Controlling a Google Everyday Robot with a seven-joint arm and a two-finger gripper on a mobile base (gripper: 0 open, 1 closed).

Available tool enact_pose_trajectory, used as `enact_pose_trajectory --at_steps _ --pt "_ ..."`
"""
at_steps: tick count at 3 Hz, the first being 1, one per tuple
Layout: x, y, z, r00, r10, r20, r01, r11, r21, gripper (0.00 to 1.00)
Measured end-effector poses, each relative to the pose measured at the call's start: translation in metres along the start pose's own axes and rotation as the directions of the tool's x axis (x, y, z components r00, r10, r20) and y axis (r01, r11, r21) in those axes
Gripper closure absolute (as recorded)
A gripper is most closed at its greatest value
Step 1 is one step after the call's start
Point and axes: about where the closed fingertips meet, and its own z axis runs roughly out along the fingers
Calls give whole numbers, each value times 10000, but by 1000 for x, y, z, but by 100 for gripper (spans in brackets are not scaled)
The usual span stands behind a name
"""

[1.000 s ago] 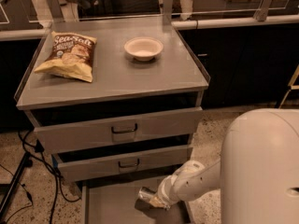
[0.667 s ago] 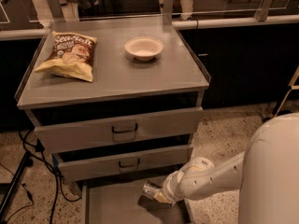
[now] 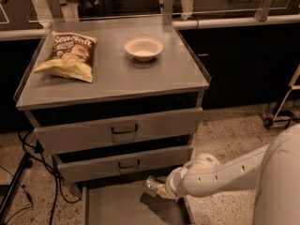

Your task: Pick redbull can from bottom drawer and place on counter

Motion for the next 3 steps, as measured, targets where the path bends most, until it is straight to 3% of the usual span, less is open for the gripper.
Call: enact_pose_trajectory --at_steps 1,2,3 --pt "-6 -20 -38 9999 126 -6 -125 9977 673 100" --pt "-28 -38 -86 9999 -76 71 65 9898 1423 100" --pt "-28 -38 -85 9999 -76 69 66 9899 1416 100"
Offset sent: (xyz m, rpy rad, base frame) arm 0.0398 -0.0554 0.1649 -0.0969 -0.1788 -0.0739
